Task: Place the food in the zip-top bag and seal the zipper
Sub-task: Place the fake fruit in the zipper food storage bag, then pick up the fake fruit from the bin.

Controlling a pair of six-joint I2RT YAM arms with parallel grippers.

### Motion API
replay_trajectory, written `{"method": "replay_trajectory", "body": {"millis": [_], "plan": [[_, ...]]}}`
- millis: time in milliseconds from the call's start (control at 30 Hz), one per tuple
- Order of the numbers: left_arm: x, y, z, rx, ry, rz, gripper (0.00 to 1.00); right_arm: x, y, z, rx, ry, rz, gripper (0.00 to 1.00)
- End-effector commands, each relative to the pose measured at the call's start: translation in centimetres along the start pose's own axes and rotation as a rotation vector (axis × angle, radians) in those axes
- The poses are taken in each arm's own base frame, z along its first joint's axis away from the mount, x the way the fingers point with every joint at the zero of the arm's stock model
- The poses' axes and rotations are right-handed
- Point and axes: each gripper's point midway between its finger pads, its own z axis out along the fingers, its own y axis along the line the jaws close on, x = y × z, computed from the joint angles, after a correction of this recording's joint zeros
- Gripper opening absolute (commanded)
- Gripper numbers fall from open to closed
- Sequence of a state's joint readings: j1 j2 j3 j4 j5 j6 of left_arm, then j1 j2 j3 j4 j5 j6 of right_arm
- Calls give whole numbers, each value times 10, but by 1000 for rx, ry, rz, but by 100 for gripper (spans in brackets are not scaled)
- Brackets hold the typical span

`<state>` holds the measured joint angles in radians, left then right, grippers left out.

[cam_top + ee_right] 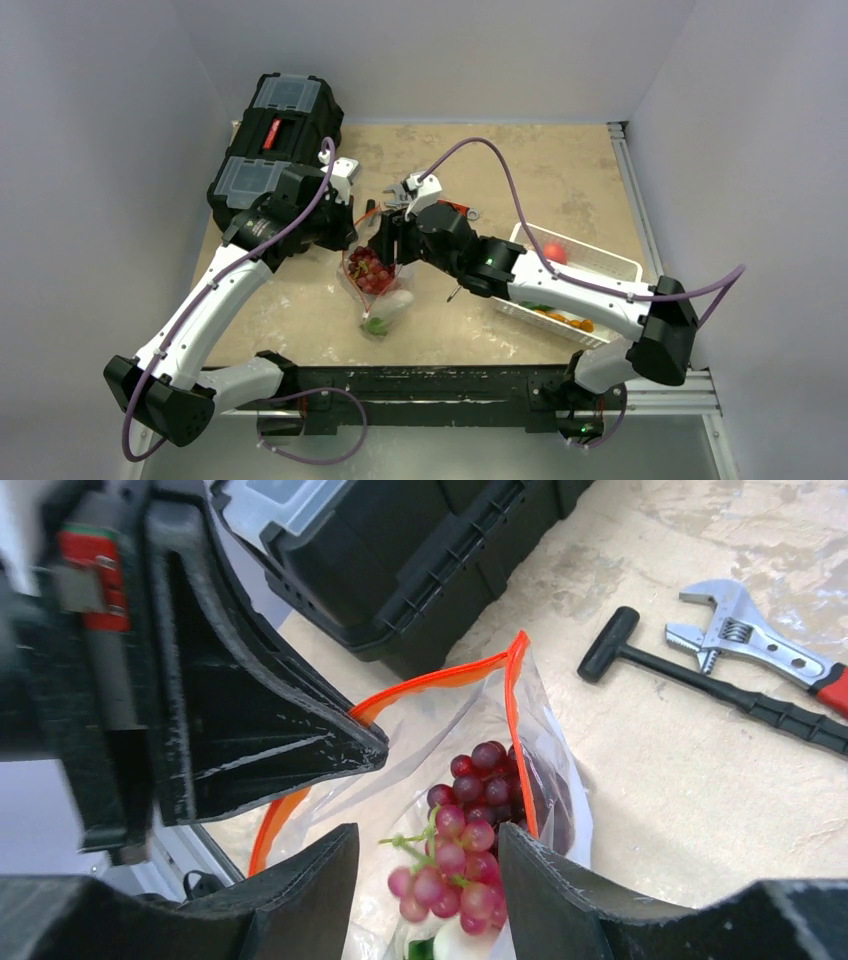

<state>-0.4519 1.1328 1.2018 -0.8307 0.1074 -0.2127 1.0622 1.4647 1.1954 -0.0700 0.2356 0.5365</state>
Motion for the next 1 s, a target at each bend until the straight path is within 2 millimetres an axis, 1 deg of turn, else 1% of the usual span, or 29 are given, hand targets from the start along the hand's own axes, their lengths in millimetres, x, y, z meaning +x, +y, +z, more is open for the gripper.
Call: {"method": "replay_trajectory", "body": {"millis": [0, 133, 267, 333, 433, 567, 633, 700, 767, 867, 967], "plan": [[-9, 1, -4, 1, -46, 25, 0, -38, 4, -27, 2, -107, 0, 54], [-9, 1, -3, -1, -43, 25, 0, -50, -2, -43, 23, -149, -6, 56], [-9, 2, -3, -3, -43, 26, 0, -54, -16, -58, 62, -188, -23, 57], [-9, 2, -3, -2, -42, 25, 0, -55, -29, -64, 118, -201, -35, 58], [-8, 1, -3, 2, -40, 25, 0, -57, -48, -80, 195, -231, -38, 58], [-9, 1, -3, 0, -39, 23, 0, -60, -77, -106, 298, -295, -32, 64], [-9, 0, -4, 5, -40, 25, 0, -58, -93, -117, 351, -315, -24, 67], [-9, 0, -4, 5, -40, 25, 0, -57, -112, -129, 422, -332, -3, 68], [-9, 1, -4, 3, -41, 25, 0, -56, -135, -140, 510, -352, 25, 70], [-8, 0, -4, 6, -39, 23, 0, -53, -179, -154, 633, -363, 110, 69], [-8, 1, -3, 1, -39, 24, 0, -43, -225, -162, 709, -351, 222, 66]]}}
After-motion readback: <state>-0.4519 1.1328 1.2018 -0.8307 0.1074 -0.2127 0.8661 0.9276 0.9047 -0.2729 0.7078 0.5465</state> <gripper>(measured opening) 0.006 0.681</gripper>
